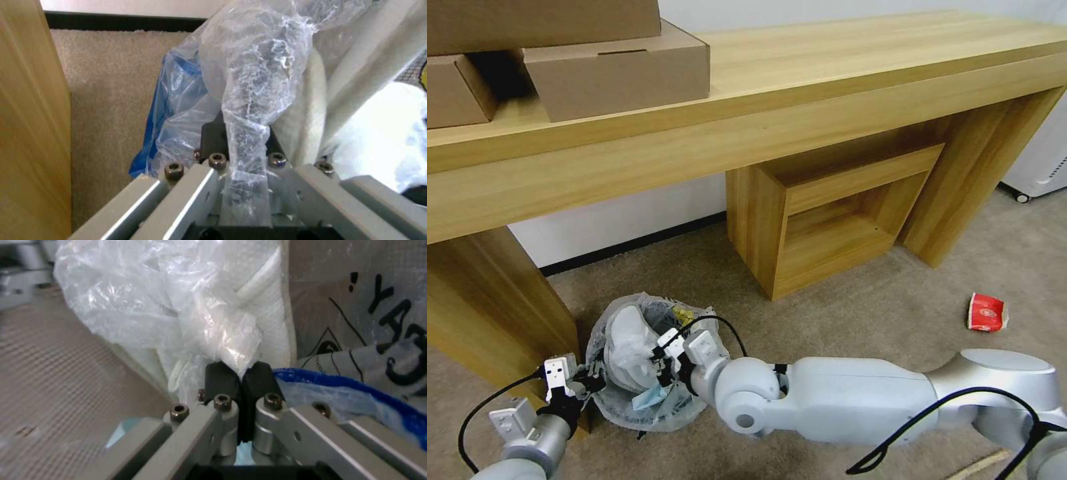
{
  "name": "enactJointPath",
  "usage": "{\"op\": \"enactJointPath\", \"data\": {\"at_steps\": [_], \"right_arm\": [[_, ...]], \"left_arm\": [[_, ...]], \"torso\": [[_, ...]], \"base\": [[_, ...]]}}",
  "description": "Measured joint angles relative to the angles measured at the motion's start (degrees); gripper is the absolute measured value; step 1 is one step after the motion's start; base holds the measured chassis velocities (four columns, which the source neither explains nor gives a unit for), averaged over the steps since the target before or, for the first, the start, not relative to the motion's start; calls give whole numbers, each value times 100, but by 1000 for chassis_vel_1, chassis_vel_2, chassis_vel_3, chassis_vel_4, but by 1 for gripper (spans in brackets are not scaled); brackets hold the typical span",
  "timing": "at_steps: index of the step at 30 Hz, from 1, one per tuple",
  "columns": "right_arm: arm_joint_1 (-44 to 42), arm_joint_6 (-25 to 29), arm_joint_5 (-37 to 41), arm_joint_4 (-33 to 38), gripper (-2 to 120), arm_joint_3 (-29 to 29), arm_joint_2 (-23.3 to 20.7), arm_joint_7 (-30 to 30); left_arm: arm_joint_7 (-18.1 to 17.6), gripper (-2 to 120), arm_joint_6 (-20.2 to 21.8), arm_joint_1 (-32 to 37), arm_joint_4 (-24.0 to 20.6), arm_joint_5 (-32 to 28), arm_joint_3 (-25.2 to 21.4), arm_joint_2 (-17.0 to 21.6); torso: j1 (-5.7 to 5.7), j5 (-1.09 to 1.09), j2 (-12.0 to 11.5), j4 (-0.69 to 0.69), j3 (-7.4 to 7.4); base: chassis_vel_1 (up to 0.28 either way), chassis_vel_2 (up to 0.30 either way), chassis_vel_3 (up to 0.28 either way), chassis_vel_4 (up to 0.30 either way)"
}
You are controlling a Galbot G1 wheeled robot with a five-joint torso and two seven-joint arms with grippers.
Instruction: Pick up the trash bin and place the garbage on the floor into it.
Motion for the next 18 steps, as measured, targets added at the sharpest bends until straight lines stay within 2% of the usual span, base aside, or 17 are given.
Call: {"op": "enactJointPath", "data": {"at_steps": [10, 13, 14, 17, 18], "right_arm": [[41, -181, 37, -214, 1, 51, 176, 188], [41, -112, 11, -146, 16, 87, 90, 113], [41, -112, 11, -146, 16, 87, 90, 113], [22, -36, -20, -17, 29, 124, -4, 50], [22, -36, -20, -17, 29, 124, -4, 50]], "left_arm": [[10, 0, -51, -2, 52, 0, -4, -1], [11, 0, -52, -42, 61, -4, 3, 13], [11, 0, -52, -42, 61, -4, 3, 13], [4, 0, -52, -79, 71, -15, 14, 32], [4, 0, -52, -79, 71, -15, 14, 32]], "torso": [[0, 0, 0, 0, 0], [0, 0, 0, 0, 0], [0, 0, 0, 0, 0], [0, 1, 0, 0, 0], [0, 1, 0, 0, 0]], "base": [[0, 0, 0, 0], [0, 0, 0, 0], [0, 0, 0, 0], [0, 0, 0, 0], [0, 0, 0, 0]]}}
